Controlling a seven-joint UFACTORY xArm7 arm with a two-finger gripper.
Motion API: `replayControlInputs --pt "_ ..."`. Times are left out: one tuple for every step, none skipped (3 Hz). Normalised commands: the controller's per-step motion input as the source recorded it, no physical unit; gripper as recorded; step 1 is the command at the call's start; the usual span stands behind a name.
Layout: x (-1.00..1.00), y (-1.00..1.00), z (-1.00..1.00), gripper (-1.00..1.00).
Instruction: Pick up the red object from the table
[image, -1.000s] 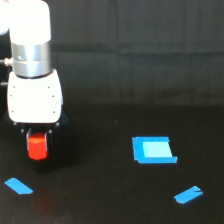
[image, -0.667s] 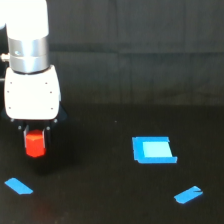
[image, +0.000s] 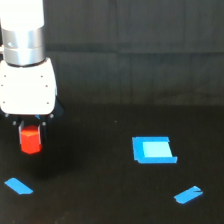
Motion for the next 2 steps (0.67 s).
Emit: replayControlInputs --pt "-0.02 -0.40 0.43 -0.30" --pt "0.00 -0.53 0.28 0.02"
